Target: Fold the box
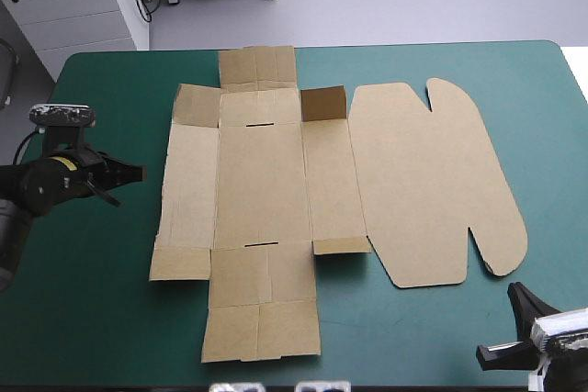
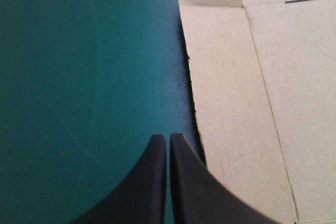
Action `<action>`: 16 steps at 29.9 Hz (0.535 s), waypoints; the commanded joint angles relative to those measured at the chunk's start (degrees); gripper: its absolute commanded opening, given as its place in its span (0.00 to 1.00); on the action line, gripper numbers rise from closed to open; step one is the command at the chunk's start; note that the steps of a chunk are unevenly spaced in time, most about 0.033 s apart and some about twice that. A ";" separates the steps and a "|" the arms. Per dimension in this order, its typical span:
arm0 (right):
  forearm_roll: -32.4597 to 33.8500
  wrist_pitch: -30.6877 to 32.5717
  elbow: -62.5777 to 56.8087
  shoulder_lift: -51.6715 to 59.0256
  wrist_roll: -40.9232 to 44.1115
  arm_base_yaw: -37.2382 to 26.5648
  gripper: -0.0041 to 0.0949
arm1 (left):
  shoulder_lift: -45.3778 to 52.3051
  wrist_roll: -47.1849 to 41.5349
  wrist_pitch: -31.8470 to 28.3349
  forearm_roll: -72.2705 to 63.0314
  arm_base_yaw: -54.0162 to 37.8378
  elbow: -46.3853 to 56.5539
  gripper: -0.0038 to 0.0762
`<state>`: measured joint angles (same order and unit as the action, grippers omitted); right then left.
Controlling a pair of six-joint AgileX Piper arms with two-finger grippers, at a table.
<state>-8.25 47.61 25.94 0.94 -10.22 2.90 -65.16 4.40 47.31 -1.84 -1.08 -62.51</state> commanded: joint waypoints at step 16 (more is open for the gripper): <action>-0.22 -4.39 1.25 1.05 -0.06 0.10 0.02 | -21.53 26.71 17.56 -44.50 -21.22 -3.98 0.07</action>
<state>-8.25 47.61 25.94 0.94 -10.22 2.90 -87.06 30.86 62.50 -42.16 -22.18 -64.80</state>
